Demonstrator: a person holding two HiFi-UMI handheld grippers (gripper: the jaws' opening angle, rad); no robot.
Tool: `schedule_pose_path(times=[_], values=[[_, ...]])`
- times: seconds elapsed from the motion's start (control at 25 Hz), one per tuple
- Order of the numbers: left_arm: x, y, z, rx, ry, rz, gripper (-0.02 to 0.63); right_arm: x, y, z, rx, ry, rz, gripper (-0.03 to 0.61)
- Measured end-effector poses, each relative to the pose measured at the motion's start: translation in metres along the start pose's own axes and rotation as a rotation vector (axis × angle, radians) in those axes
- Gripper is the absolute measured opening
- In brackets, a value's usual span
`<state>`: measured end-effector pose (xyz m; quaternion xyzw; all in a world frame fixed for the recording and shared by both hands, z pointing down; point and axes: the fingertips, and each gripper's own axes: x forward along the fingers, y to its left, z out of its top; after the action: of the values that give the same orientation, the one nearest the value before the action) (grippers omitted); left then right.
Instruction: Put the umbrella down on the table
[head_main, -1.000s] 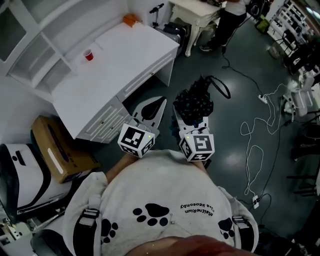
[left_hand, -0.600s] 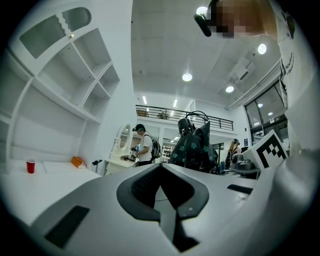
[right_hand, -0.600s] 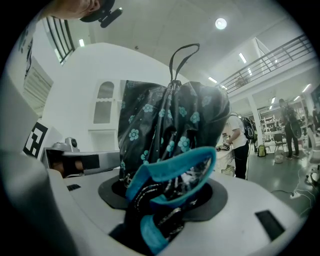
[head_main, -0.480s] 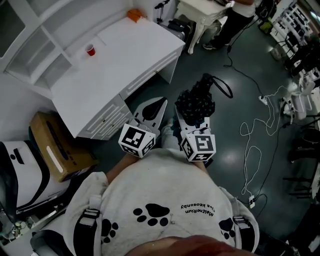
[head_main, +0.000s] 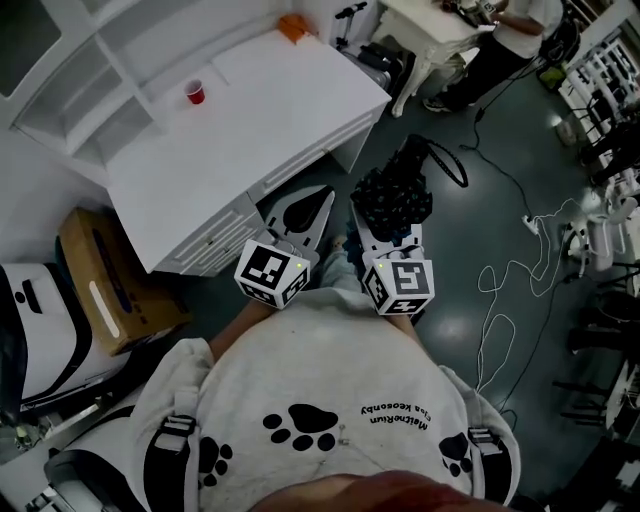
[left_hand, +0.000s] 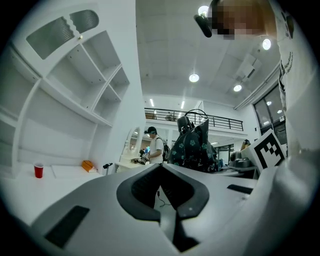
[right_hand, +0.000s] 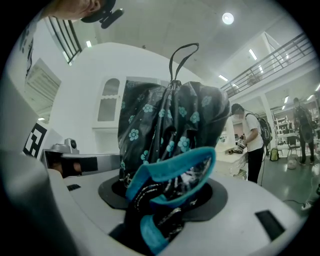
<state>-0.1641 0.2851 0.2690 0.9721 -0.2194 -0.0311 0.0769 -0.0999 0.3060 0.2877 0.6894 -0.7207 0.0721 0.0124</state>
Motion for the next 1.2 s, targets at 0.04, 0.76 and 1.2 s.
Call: schedule_pose_path(times=[0.04,0.76,1.2], values=[[0.006,0.006,0.001,-0.003,-0.001,0.010,0.017,0.008,-0.004,0.001,-0.002,0.004,0.008,0.279],[0.189,0.082,0.011,-0.010,-0.032,0.145,0.017,0.158,-0.149,0.037,-0.030,0.021,0.131,0.279],[0.272,0.098,0.003,0.001,-0.013,0.163,0.017,0.206,-0.214,0.036,0.000,0.027,0.166,0.279]])
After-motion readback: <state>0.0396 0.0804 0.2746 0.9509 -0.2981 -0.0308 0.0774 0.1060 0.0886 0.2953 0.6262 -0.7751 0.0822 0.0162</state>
